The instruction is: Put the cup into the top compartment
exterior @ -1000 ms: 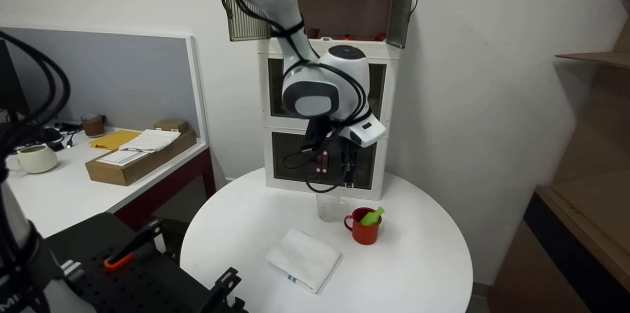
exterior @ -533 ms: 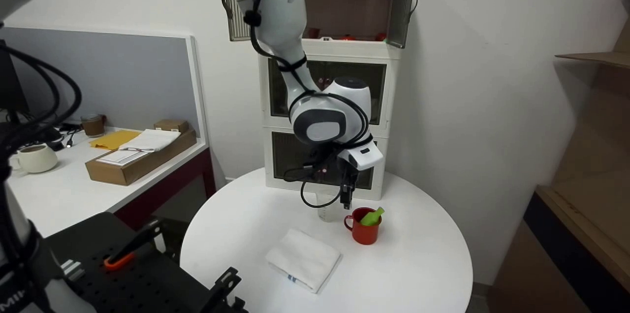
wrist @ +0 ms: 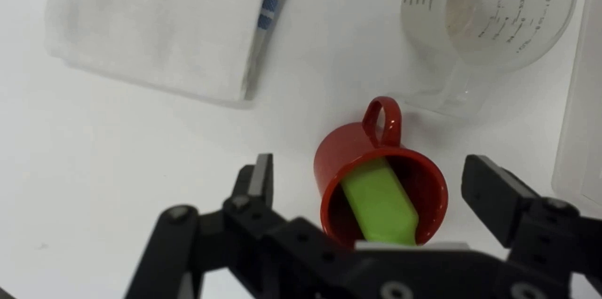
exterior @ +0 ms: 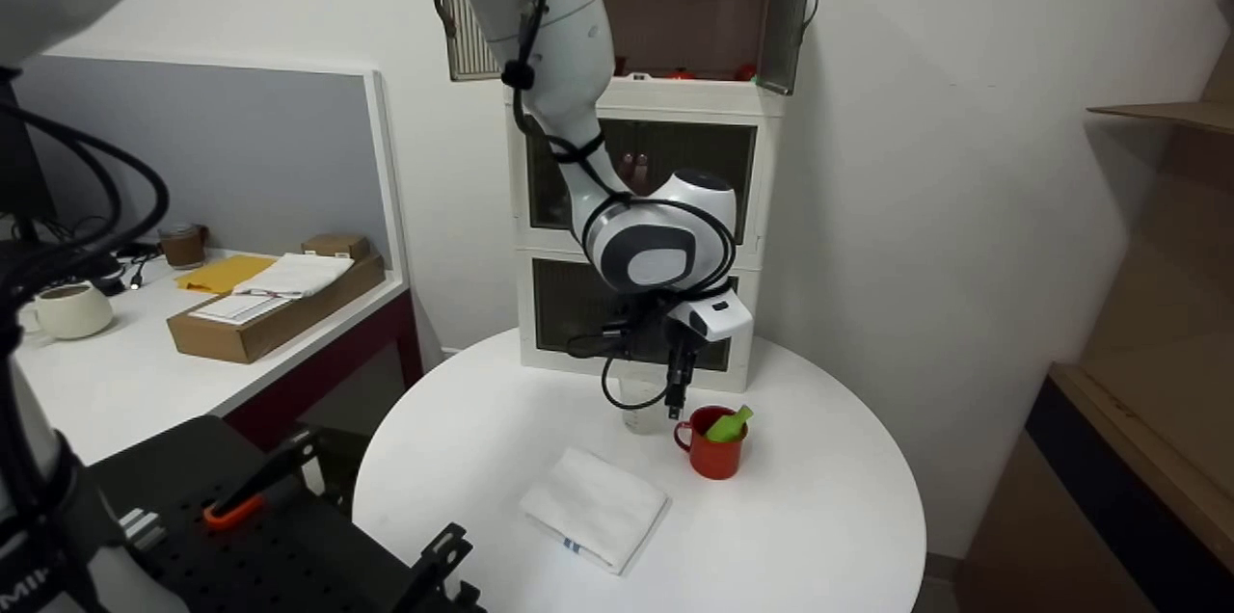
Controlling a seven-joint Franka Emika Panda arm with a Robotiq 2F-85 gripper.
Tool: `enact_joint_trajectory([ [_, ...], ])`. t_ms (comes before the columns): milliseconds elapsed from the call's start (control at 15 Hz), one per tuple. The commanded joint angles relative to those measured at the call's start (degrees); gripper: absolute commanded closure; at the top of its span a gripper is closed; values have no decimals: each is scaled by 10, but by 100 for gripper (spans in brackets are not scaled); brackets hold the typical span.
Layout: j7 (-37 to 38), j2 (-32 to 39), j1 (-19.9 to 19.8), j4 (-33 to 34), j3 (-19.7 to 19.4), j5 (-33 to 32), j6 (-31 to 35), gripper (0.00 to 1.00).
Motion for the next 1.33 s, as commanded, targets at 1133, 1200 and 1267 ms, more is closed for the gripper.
enact_joint_trajectory([
  [1133,117,166,14,189,-14,-106,-17,10],
  [1200,119,170,14,195,-14,-108,-20,16],
  [1267,123,175,14,200,-15,-110,-21,20],
])
